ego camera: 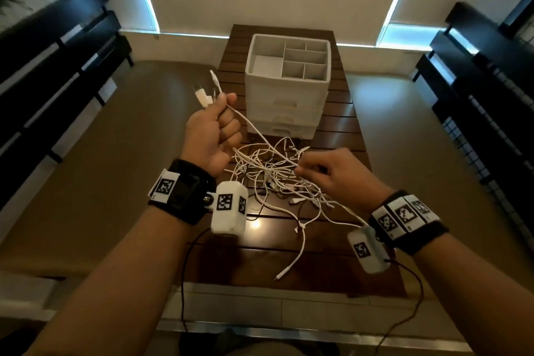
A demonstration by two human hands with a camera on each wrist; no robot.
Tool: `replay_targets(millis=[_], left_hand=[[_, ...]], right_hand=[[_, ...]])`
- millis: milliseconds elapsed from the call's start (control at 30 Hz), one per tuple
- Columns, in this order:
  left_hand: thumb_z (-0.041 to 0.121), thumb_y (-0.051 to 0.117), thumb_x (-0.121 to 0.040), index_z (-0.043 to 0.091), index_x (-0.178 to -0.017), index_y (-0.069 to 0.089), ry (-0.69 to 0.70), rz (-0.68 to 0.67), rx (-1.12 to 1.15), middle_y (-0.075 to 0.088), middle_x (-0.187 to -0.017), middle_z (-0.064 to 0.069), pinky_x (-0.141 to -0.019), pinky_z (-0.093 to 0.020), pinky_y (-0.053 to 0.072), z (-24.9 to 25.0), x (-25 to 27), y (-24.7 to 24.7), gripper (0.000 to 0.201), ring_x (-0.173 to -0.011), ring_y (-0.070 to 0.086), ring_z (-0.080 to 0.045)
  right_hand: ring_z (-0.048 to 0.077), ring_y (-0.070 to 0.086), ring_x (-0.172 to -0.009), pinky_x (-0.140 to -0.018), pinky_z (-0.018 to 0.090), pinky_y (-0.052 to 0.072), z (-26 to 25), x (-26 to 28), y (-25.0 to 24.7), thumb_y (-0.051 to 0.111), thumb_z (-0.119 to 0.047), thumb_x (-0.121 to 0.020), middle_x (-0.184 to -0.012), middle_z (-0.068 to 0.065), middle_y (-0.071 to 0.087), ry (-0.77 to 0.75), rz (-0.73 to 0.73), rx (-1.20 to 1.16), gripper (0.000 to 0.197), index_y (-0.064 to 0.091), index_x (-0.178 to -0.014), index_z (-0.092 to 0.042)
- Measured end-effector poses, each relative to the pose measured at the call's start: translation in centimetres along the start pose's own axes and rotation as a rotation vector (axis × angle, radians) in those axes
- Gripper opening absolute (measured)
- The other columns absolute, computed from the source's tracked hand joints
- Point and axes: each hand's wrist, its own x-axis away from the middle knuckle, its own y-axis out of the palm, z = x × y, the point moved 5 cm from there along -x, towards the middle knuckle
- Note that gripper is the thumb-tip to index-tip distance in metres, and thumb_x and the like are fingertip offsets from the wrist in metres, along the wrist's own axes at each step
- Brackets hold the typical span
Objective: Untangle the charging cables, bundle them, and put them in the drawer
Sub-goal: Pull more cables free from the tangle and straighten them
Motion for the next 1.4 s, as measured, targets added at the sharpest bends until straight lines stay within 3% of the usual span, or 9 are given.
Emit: replay_targets(millis=[100, 200, 533, 633, 933, 1067, 1200, 1300, 1400], left_hand=[[0.028, 0.043, -0.113, 0.015, -0.099, 0.06, -0.02, -0.063, -0.085, 0.027, -0.054, 0.01, -0.033, -0.019, 0.022, -1.5, 0.7, 0.5, 0.025, -0.039, 0.022, -0.003], [0.028, 0.043, -0.113, 0.015, -0.097, 0.06, -0.064, -0.131, -0.176, 0.028, -0.052, 0.009, -0.032, -0.018, 0.022, -3.4, 1.3, 1.2, 0.027, -0.037, 0.022, -0.003], [0.033, 0.046, -0.111, 0.023, -0.082, 0.069, -0.045, -0.159, -0.332, 0.026, -0.057, 0.003, -0.037, -0.02, 0.02, -5.0, 3.6, 1.7, 0.039, -0.041, 0.023, -0.007], [0.037, 0.043, -0.112, 0.01, -0.111, 0.067, 0.056, 0.008, -0.251, 0.027, -0.06, 0.004, -0.037, -0.021, 0.019, -3.7, 3.3, 0.5, 0.036, -0.042, 0.023, -0.006], [0.02, 0.058, -0.106, -0.019, -0.12, 0.056, 0.246, -0.057, -0.468, 0.069, -0.078, -0.002, -0.058, -0.02, 0.055, -2.7, 3.8, 3.1, 0.041, -0.067, 0.07, -0.009], [0.025, 0.052, -0.11, -0.016, -0.109, 0.056, 0.276, -0.022, -0.538, 0.064, -0.085, -0.014, -0.06, -0.022, 0.055, -3.0, 3.2, 2.7, 0.041, -0.07, 0.068, -0.013], [0.027, 0.042, -0.113, 0.014, -0.093, 0.056, 0.19, -0.013, -0.53, 0.059, -0.062, 0.012, -0.048, -0.012, 0.041, -3.2, 2.8, 2.5, 0.028, -0.05, 0.052, 0.002], [0.038, 0.041, -0.113, 0.016, -0.098, 0.054, 0.127, -0.032, -0.526, 0.043, -0.062, 0.007, -0.043, -0.017, 0.032, -3.7, 2.6, 2.3, 0.029, -0.049, 0.036, -0.005], [0.048, 0.041, -0.11, 0.016, -0.099, 0.057, 0.084, -0.031, -0.613, 0.051, -0.07, 0.002, -0.054, -0.026, 0.041, -4.4, 2.1, 2.0, 0.037, -0.059, 0.046, -0.01]], right_hand=[[0.007, 0.065, -0.08, -0.075, 0.037, 0.059, 0.2, -0.2, 0.4, 0.063, -0.055, -0.095, -0.091, -0.005, 0.068, 0.089, -0.1, -0.045, 0.029, 0.073, -0.107, -0.031], [-0.001, 0.067, -0.096, -0.086, 0.025, 0.055, -1.4, -2.2, -1.1, 0.062, -0.055, -0.097, -0.109, -0.012, 0.07, 0.092, 0.135, -0.291, 0.043, 0.066, -0.13, -0.029], [0.016, 0.062, -0.069, -0.065, 0.027, 0.054, -5.0, -6.0, -0.7, 0.065, -0.01, -0.101, -0.082, 0.015, 0.065, 0.06, 0.404, -0.763, 0.019, 0.064, -0.1, 0.009], [0.021, 0.06, -0.066, -0.06, 0.038, 0.055, -5.0, -5.5, -0.5, 0.062, -0.013, -0.103, -0.079, 0.021, 0.063, 0.033, 0.422, -0.7, 0.019, 0.061, -0.097, 0.005], [0.018, 0.065, -0.078, -0.073, 0.042, 0.059, -6.1, -4.6, 1.6, 0.062, -0.013, -0.101, -0.087, 0.001, 0.069, -0.051, 0.447, -0.379, 0.008, 0.07, -0.102, -0.013], [0.019, 0.062, -0.08, -0.074, 0.038, 0.059, -5.8, -4.6, 1.0, 0.071, -0.015, -0.096, -0.091, 0.003, 0.062, 0.013, 0.462, -0.32, 0.011, 0.065, -0.087, -0.012], [0.012, 0.062, -0.091, -0.077, 0.027, 0.058, -6.3, -4.6, -2.3, 0.066, -0.016, -0.099, -0.11, 0.002, 0.06, -0.022, 0.528, -0.384, 0.015, 0.058, -0.11, -0.014], [0.004, 0.06, -0.111, -0.087, 0.017, 0.055, -8.2, -6.0, -3.9, 0.055, -0.019, -0.105, -0.132, -0.002, 0.061, -0.177, 0.412, -0.23, 0.032, 0.057, -0.138, -0.019], [0.004, 0.064, -0.113, -0.093, 0.021, 0.056, -8.9, -7.3, -3.8, 0.057, -0.022, -0.106, -0.132, -0.004, 0.065, -0.255, 0.302, -0.164, 0.037, 0.06, -0.142, -0.022]])
